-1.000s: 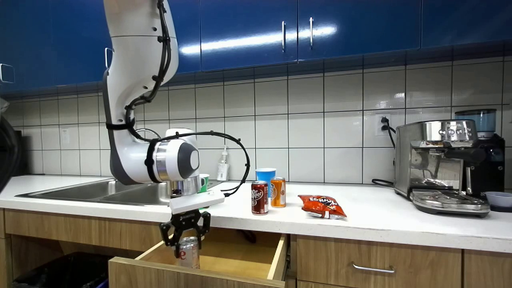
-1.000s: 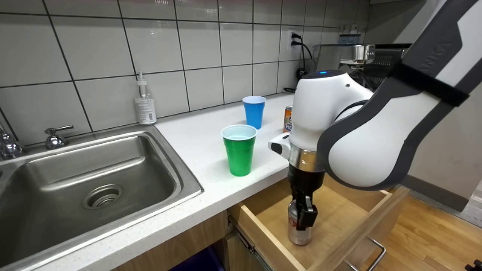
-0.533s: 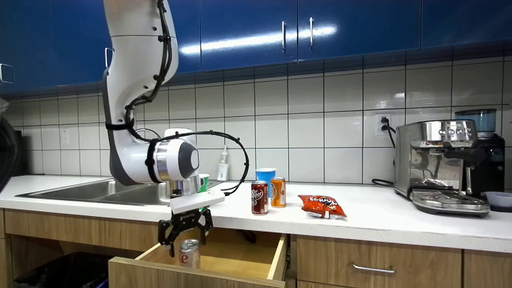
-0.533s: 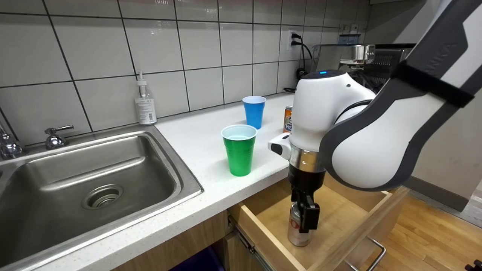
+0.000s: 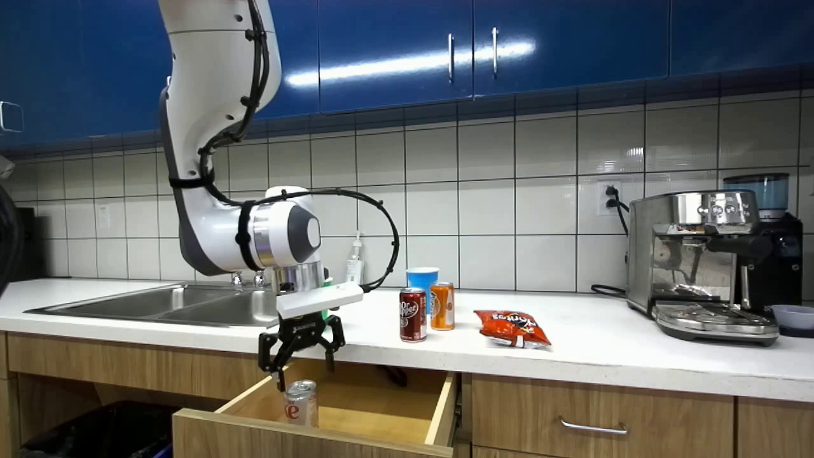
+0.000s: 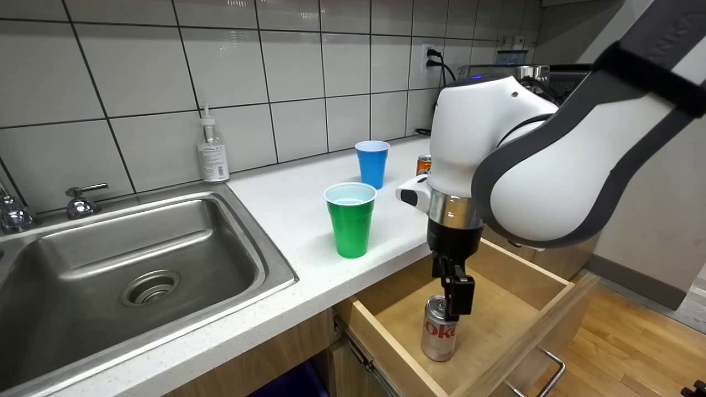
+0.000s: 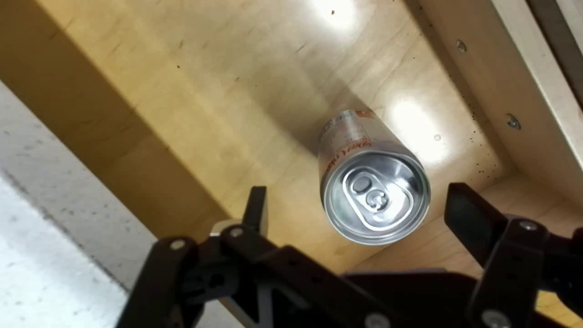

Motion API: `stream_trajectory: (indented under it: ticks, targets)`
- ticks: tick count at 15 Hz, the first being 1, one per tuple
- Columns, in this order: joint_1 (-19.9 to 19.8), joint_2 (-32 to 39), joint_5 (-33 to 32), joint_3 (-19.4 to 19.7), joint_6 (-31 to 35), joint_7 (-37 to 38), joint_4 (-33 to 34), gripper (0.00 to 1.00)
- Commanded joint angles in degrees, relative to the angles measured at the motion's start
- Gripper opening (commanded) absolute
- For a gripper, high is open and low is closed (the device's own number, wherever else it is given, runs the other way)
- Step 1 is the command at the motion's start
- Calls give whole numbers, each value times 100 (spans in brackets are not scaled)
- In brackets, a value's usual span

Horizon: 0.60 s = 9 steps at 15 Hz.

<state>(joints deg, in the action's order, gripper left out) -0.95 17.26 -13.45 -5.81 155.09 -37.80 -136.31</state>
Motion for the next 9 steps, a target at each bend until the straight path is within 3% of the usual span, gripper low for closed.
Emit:
stream_trajectory:
  ticks: [1, 9]
  targets:
    - [-106, -567, 1, -19, -582, -288, -186, 100]
    - [-183, -1256, 619, 247, -2025, -482, 197, 100]
